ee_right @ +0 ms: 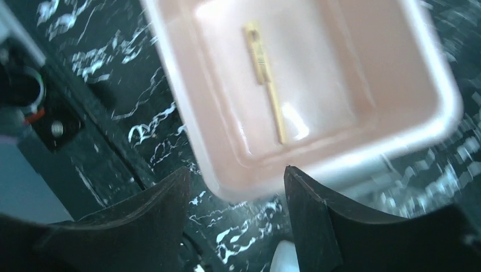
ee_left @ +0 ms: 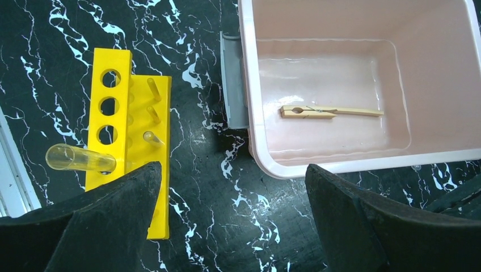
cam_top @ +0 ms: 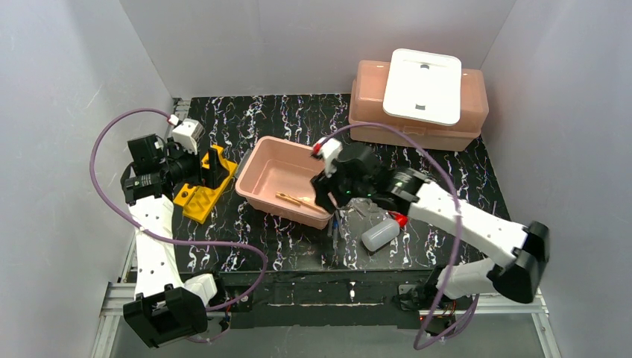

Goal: Organize the chemistry lab equipment

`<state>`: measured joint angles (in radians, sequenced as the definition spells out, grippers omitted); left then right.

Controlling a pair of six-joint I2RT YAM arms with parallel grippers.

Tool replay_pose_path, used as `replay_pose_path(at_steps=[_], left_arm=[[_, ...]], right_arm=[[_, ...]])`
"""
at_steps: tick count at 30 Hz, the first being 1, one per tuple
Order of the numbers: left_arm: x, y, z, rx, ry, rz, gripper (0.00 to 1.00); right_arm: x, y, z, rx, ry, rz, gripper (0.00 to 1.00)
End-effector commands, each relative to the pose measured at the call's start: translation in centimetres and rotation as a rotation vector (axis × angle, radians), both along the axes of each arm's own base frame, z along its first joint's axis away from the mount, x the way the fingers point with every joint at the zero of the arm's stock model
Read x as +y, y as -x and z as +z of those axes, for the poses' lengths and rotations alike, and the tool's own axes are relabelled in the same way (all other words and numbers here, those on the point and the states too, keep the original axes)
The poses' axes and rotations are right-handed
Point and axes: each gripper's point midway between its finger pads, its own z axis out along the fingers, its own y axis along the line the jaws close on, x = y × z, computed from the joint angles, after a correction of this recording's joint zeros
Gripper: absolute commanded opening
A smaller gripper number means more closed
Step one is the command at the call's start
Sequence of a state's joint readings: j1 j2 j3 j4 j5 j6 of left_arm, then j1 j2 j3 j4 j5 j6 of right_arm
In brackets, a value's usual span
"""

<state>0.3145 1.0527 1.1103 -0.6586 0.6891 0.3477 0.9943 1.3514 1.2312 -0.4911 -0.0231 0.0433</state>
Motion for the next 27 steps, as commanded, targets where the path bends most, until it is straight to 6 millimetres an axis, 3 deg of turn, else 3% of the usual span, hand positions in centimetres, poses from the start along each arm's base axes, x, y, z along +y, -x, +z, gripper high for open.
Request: replay_pose_path(at_steps=[1, 4, 8, 11, 14, 19, 27], left_arm=[[-0.6, 0.4, 0.0, -0.021, 0.003, -0.03, 0.98], [-0.7, 0.3, -0.3, -0.014, 0.015, -0.036, 0.98], [-0.7, 0.1, -0.5, -0.016, 0.024, -0.034, 0.98], [-0.8, 0.2, -0.5, -0.019, 0.024, -0.035, 0.98], [-0.8, 0.3, -0.6, -0.024, 0.025, -0.037, 0.98], [-1.0, 0.4, -0.9, -0.021, 0.029, -0.041, 0.98], [-0.9, 0.2, -1.1, -0.021, 0.03, -0.04, 0.98]], right_arm=[[-7.5, -1.3, 3.6, 0.09, -0.042, -0.493, 0.69], [-13.3, -0.2, 1.0, 0.165, 0.031, -0.754, 0.7], [-17.5, 1.9, -2.3, 0.274, -0.001, -0.965, 0.74], [-19.9, 2.8, -5.0, 0.351, -0.012, -1.113, 0.94], [-20.8, 3.5, -6.9, 0.41, -0.012, -1.172, 0.96], [-20.3, 3.8, -9.8, 0.523, -0.016, -1.226, 0.98], [-19.0, 2.4, -11.7, 0.583, -0.026, -1.312, 0.98]])
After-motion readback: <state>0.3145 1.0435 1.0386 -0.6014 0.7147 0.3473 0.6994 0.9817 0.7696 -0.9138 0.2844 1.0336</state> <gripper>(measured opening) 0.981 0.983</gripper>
